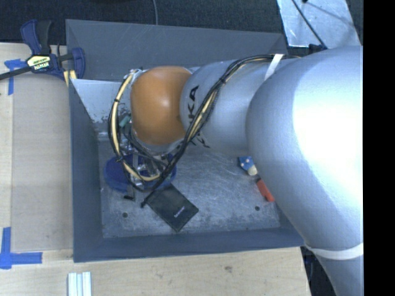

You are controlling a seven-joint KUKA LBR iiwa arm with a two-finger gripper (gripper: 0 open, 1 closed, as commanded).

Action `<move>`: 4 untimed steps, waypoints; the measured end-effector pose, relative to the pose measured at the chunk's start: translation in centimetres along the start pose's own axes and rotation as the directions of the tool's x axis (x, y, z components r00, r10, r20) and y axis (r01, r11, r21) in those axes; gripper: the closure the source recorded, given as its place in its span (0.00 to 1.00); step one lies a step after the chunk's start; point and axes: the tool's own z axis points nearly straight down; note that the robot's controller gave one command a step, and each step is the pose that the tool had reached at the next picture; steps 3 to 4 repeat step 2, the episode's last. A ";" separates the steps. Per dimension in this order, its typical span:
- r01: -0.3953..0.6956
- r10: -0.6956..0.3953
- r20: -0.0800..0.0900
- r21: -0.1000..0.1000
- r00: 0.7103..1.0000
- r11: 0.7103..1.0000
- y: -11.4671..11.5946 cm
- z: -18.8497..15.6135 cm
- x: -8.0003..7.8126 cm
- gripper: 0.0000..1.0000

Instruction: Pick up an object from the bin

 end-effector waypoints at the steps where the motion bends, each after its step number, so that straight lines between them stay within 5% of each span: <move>1: -0.002 0.002 0.007 -0.001 1.000 1.000 0.0 -0.4 -0.2 1.00; 2: 0.021 -0.021 0.014 0.000 1.000 1.000 -0.2 -15.0 -1.4 1.00; 4: 0.021 -0.021 0.014 0.000 1.000 1.000 -0.2 -15.0 -1.4 1.00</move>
Offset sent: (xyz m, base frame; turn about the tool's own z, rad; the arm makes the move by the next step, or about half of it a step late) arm 0.0000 0.0000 0.0000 0.0000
